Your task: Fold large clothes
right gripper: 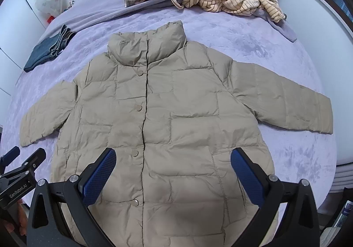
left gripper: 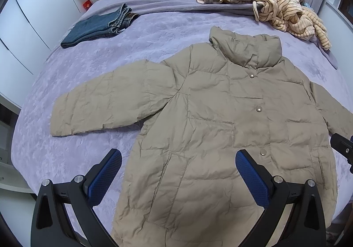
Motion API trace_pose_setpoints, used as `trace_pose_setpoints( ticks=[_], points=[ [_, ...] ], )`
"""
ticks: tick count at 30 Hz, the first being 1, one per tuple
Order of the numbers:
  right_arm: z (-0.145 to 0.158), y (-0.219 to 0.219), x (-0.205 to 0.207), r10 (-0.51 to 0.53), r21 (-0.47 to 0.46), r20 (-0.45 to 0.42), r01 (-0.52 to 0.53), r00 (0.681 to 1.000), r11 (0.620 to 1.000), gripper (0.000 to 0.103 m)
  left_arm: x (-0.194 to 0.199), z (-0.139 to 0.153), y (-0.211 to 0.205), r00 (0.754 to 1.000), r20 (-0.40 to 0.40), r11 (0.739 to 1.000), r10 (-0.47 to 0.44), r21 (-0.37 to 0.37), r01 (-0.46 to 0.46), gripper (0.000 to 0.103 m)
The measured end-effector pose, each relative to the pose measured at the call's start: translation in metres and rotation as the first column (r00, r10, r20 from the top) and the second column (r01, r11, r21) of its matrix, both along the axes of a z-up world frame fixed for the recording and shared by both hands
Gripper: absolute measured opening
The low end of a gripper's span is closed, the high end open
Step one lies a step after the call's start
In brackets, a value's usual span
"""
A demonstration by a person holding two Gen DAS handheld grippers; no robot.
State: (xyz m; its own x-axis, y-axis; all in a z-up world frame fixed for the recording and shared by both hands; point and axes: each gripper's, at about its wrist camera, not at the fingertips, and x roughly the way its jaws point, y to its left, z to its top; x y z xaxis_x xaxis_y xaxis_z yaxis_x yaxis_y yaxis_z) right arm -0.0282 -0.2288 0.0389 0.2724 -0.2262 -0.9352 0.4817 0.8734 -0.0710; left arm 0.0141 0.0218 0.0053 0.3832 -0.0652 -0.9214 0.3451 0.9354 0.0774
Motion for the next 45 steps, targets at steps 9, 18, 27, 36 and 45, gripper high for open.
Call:
trace_pose_setpoints(
  ticks=[9, 18, 27, 36, 45],
  points=[
    [0.0005, 0.0002, -0.0004, 0.003, -0.001, 0.002, -0.003, 1.0, 1.0, 0.103, -0.001, -0.0017, 0.0016, 1.0, 0.0, 1.0, 0.0, 0.001, 0.0, 0.103],
    [0.0009, -0.0001, 0.0001, 0.002, -0.002, 0.001, -0.002, 1.0, 1.0, 0.103, -0.0009, -0.0018, 0.0019, 1.0, 0.0, 1.0, 0.0, 0.001, 0.0, 0.103],
    [0.0012, 0.0001, 0.001, 0.003, -0.002, 0.002, -0.003, 1.0, 1.0, 0.103, -0.0001, -0.0029, 0.0073, 1.0, 0.0, 1.0, 0.005, 0.003, -0.005, 0.103],
    [0.0014, 0.0001, 0.0016, 0.003, -0.001, 0.002, -0.003, 1.0, 1.0, 0.103, 0.0, -0.003, 0.0074, 1.0, 0.0, 1.0, 0.005, 0.006, -0.005, 0.103],
    [0.0013, 0.0005, 0.0019, 0.002, -0.002, 0.001, -0.002, 1.0, 1.0, 0.103, 0.0007, -0.0033, 0.0082, 1.0, -0.001, 1.0, 0.004, 0.006, -0.004, 0.103]
  ],
)
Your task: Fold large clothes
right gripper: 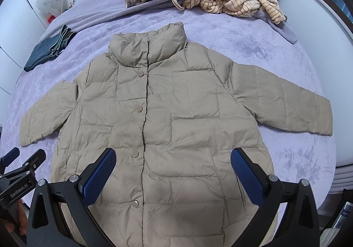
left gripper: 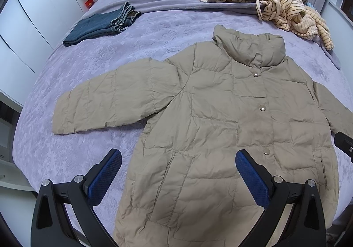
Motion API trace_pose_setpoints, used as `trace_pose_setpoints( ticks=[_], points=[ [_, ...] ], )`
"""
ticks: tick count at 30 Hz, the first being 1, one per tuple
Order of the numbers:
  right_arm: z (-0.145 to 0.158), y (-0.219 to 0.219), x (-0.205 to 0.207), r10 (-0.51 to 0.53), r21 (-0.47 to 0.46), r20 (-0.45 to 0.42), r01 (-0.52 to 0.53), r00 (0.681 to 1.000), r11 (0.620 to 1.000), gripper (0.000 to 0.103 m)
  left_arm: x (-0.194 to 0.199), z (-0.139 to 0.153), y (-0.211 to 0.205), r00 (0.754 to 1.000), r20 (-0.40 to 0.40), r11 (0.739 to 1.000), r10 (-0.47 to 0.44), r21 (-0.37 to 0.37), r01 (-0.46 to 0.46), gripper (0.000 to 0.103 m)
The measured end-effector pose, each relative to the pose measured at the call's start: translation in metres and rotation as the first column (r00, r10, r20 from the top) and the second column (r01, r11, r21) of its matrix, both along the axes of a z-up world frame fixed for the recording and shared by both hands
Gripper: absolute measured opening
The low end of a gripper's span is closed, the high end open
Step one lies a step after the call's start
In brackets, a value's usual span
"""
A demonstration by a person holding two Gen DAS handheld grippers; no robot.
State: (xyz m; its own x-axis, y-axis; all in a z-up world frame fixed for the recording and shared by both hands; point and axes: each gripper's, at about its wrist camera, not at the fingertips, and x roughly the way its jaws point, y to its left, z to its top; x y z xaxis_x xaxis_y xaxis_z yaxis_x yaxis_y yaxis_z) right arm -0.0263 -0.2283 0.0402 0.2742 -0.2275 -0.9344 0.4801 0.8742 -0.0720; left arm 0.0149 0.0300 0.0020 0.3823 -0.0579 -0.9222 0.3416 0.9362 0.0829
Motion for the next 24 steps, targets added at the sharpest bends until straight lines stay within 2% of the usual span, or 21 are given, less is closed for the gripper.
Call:
trace_pose_setpoints(
  ticks=[24],
  points=[
    [-0.0006, 0.0008, 0.0004, 0.001, -0.001, 0.0, -0.001, 1.0, 1.0, 0.103, -0.0001, -0.002, 0.002, 1.0, -0.001, 1.0, 0.006, 0.003, -0.006, 0.103]
  ],
)
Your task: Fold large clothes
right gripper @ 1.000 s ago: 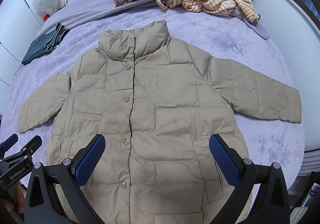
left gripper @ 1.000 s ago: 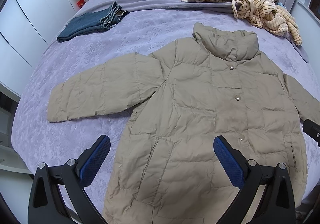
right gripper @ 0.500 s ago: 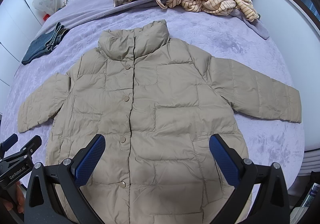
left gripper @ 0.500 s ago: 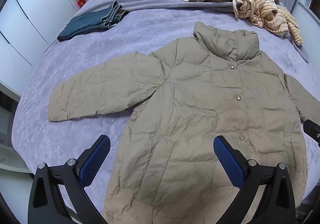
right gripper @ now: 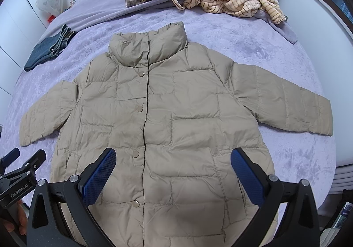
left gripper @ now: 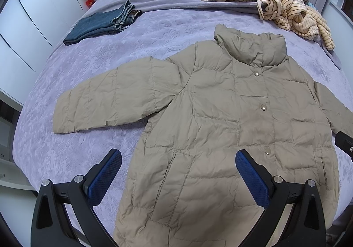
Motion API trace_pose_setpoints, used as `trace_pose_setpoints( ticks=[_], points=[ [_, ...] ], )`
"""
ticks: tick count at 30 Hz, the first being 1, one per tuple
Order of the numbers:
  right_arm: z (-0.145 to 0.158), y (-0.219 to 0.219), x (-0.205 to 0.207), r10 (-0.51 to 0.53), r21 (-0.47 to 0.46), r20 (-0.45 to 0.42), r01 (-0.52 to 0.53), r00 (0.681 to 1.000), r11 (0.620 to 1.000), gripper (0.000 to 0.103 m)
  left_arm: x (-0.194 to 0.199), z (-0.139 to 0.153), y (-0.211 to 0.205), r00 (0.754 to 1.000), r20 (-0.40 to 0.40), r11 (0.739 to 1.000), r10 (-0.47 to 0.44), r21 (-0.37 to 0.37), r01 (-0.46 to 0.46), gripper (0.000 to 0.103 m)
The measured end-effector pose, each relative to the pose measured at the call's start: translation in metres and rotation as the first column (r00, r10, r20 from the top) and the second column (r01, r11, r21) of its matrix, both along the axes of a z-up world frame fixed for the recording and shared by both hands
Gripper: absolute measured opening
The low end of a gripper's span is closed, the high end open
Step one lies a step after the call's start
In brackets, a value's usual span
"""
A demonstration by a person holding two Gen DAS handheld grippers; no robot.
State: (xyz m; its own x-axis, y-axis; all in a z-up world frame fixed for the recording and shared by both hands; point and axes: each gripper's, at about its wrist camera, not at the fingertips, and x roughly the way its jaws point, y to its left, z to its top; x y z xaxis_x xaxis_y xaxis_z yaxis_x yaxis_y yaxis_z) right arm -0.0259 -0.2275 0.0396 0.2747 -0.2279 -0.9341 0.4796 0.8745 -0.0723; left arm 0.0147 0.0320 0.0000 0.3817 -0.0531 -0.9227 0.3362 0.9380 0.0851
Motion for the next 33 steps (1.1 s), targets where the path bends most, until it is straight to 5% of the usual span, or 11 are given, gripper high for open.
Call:
trace_pose_setpoints(
  ticks=[29, 33],
  points=[
    [-0.01, 0.004, 0.009, 0.008, 0.01, -0.014, -0.008, 1.0, 1.0, 0.103, 0.006, -0.009, 0.0, 1.0, -0.031, 1.0, -0.002, 0.008, 0.002, 0.103],
    [-0.019, 0.005, 0.014, 0.017, 0.031, -0.038, -0.016, 0.999, 0.999, 0.103, 0.018, -0.02, 0.011, 0.996, -0.084, 0.998, -0.015, -0.057, 0.01, 0.103]
  ],
)
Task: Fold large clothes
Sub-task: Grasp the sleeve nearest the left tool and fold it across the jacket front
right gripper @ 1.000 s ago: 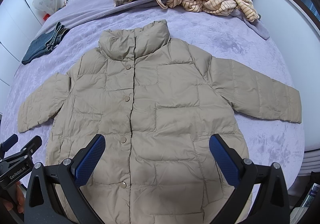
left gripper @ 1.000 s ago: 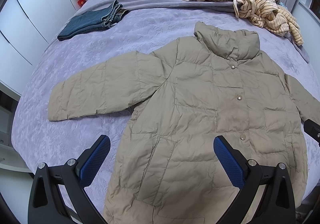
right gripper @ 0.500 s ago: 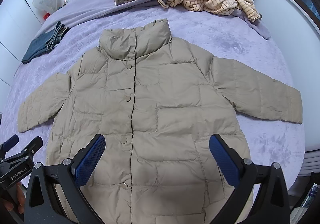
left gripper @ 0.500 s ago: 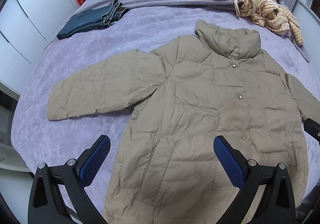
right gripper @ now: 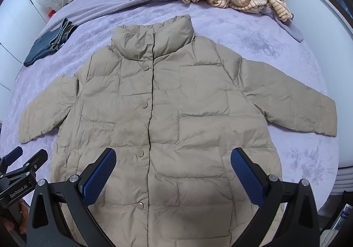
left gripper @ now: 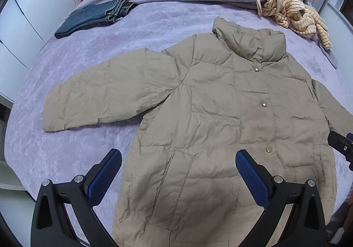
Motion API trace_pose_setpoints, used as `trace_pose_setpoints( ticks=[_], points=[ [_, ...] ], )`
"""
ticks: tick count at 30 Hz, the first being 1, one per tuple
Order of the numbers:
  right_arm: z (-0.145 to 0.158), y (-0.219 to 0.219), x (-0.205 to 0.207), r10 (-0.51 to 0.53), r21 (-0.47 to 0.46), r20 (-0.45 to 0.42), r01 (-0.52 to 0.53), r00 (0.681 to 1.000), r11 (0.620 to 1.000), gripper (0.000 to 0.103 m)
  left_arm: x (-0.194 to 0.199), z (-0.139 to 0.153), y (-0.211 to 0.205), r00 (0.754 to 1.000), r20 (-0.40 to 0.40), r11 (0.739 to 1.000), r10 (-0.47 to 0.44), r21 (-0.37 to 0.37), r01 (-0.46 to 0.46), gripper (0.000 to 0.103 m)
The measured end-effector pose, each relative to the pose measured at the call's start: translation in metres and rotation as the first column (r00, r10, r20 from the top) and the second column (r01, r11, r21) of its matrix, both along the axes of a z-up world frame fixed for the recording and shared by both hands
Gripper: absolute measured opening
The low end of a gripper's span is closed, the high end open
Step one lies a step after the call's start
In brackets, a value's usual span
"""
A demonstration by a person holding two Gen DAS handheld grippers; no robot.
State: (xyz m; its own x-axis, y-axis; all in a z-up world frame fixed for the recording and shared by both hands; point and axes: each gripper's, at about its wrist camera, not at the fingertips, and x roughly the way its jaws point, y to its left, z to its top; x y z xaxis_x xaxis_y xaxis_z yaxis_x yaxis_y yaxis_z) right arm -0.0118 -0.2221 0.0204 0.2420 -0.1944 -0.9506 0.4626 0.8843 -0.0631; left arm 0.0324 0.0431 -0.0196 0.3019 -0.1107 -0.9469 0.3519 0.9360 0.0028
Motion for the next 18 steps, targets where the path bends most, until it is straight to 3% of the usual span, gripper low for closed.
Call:
trace_pose_setpoints(
  ticks=[3, 6, 9, 12, 14, 16, 18],
  points=[
    [-0.016, 0.004, 0.006, 0.016, 0.059, -0.024, -0.015, 1.0, 0.998, 0.103, 0.022, -0.021, 0.03, 0.995, -0.083, 0.991, 0.058, -0.116, -0.068, 0.103],
    [-0.034, 0.014, 0.011, 0.029, 0.12, -0.043, -0.024, 0.999, 0.993, 0.103, 0.05, -0.049, 0.079, 0.968, -0.175, 0.946, 0.182, -0.238, -0.221, 0.103],
    [-0.05, 0.028, 0.019, 0.045, 0.154, -0.051, -0.036, 0.998, 0.987, 0.103, 0.077, -0.088, 0.138, 0.906, -0.282, 0.848, 0.315, -0.344, -0.402, 0.103],
    [-0.065, 0.041, 0.029, 0.058, 0.189, -0.053, -0.047, 0.997, 0.981, 0.103, 0.1, -0.133, 0.191, 0.816, -0.405, 0.704, 0.413, -0.426, -0.568, 0.103],
    [-0.073, 0.048, 0.037, 0.063, 0.205, -0.047, -0.052, 0.997, 0.977, 0.103, 0.117, -0.155, 0.215, 0.773, -0.444, 0.62, 0.453, -0.466, -0.631, 0.102],
    [-0.082, 0.055, 0.047, 0.069, 0.225, -0.039, -0.059, 0.997, 0.973, 0.103, 0.136, -0.162, 0.226, 0.762, -0.429, 0.588, 0.485, -0.485, -0.647, 0.102],
    [-0.092, 0.062, 0.06, 0.075, 0.245, -0.033, -0.065, 0.997, 0.967, 0.103, 0.158, -0.162, 0.23, 0.77, -0.383, 0.591, 0.511, -0.494, -0.638, 0.102]
  ],
)
